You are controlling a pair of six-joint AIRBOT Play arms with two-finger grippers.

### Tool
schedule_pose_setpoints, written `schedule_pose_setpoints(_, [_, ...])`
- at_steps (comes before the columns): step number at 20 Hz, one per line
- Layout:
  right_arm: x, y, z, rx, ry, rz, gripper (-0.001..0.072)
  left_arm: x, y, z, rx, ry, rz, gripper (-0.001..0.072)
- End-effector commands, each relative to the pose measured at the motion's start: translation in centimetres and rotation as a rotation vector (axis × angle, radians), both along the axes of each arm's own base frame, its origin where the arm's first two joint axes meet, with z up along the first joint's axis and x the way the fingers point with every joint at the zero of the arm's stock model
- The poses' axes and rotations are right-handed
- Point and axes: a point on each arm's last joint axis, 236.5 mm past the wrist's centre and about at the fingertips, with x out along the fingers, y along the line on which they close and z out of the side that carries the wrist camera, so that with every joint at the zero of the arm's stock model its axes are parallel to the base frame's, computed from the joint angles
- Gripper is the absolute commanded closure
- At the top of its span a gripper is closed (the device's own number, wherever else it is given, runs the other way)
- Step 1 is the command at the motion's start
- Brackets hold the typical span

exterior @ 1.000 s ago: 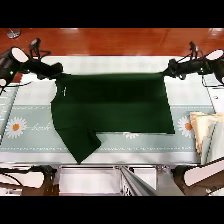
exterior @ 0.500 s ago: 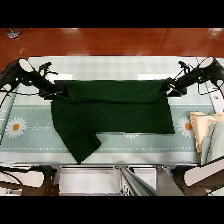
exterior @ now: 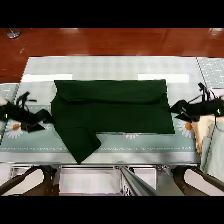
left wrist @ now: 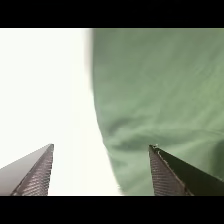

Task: Fold the shirts.

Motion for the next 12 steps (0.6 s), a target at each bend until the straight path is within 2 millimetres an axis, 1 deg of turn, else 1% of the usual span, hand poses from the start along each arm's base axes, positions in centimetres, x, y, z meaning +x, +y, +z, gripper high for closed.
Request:
schedule_pose_setpoints(1, [-2.4, 1.6, 0.4, 0.044, -0.077, -0.065, 0.0096, -2.2, -2.1, -1.8, -0.089, -0.075, 0.134, 0.0007])
schedule_pose_setpoints(3, [-2.1, 1.9, 0.8, 0.063, -0.085, -0.081, 0.0096, -2.5, -3.9, -2.5, -0.121, -0.082, 0.095, 0.0008])
schedule_pose_setpoints(5, [-1.0, 2.5, 1.8, 0.115, -0.115, -0.128, 0.0096, -2.1, -6.3, -2.5, -0.176, -0.117, 0.049, 0.0008])
schedule_pose_setpoints(6, [-0.3, 2.0, 2.4, 0.103, -0.134, -0.131, 0.0096, -2.2, -7.6, -2.5, -0.198, -0.125, 0.015, 0.0007])
schedule_pose_setpoints(7, [0.2, 0.8, 3.0, 0.078, -0.137, -0.149, 0.0096, -2.7, -8.6, -2.6, -0.206, -0.118, -0.020, 0.0008])
schedule_pose_setpoints(8, [0.6, -1.1, 3.6, 0.038, -0.134, -0.171, 0.0096, -3.3, -9.3, -2.8, -0.209, -0.109, -0.061, 0.0007])
schedule_pose_setpoints(9, [0.3, -3.8, 3.9, -0.028, -0.118, -0.188, 0.0096, -3.7, -9.8, -2.9, -0.206, -0.105, -0.091, 0.0008])
schedule_pose_setpoints(10, [-1.2, -6.7, 3.4, -0.113, -0.053, -0.221, 0.0096, -3.9, -10.0, -2.8, -0.211, -0.101, -0.103, 0.0010])
schedule_pose_setpoints(11, [-3.7, -8.8, 2.3, -0.173, 0.043, -0.247, 0.0096, -4.1, -10.1, -2.8, -0.215, -0.096, -0.109, 0.0018])
schedule_pose_setpoints(12, [-6.2, -9.8, 1.0, -0.208, 0.139, -0.253, 0.0096, -4.3, -10.2, -2.7, -0.221, -0.090, -0.114, 0.0217])
